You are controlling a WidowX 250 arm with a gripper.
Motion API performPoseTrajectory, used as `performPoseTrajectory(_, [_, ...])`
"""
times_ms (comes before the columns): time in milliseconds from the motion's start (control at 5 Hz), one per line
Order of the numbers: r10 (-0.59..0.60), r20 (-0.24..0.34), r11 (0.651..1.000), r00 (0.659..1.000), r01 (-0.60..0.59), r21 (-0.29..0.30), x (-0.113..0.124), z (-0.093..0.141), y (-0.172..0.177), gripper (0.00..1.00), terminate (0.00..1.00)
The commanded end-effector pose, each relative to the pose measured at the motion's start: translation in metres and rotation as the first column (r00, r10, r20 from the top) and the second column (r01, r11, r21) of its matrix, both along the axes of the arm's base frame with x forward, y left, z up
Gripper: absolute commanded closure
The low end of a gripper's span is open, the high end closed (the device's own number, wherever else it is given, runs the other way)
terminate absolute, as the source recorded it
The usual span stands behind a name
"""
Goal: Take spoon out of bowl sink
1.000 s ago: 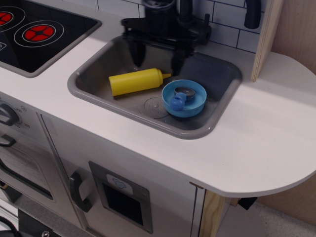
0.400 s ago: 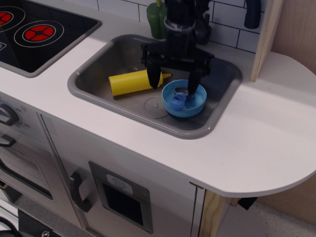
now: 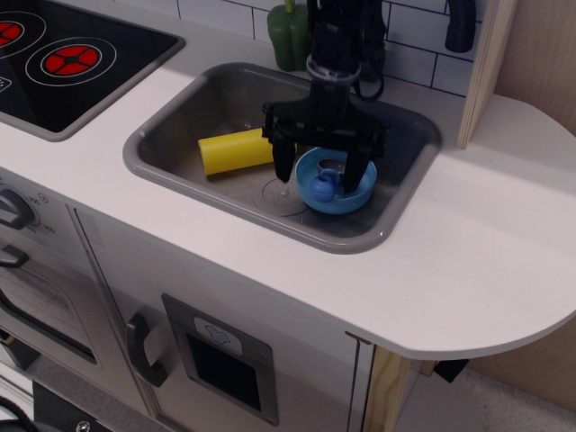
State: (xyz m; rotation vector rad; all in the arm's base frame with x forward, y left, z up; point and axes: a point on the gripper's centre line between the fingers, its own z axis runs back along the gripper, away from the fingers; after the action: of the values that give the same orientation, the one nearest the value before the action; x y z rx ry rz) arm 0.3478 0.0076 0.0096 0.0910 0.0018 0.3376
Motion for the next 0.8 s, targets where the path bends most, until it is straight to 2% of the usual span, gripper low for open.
performPoseTrajectory(0, [-0.010,0.038,1.000,0.999,0.010,0.002,0.0093,0.0109,-0.0057,0.00,0.00])
performPoseTrajectory(200, [-0.017,0.040,1.000,0.999,0.017,-0.002,0.0088,0.0131,-0.0053,0.00,0.00])
performPoseTrajectory(400, [-0.016,0.034,1.000,0.999,0.016,0.003,0.0099,0.0105,-0.0055,1.00,0.00])
performPoseTrajectory(600, [0.001,0.046,1.000,0.999,0.000,-0.013,0.0153,0.0190,-0.0023,1.00,0.00])
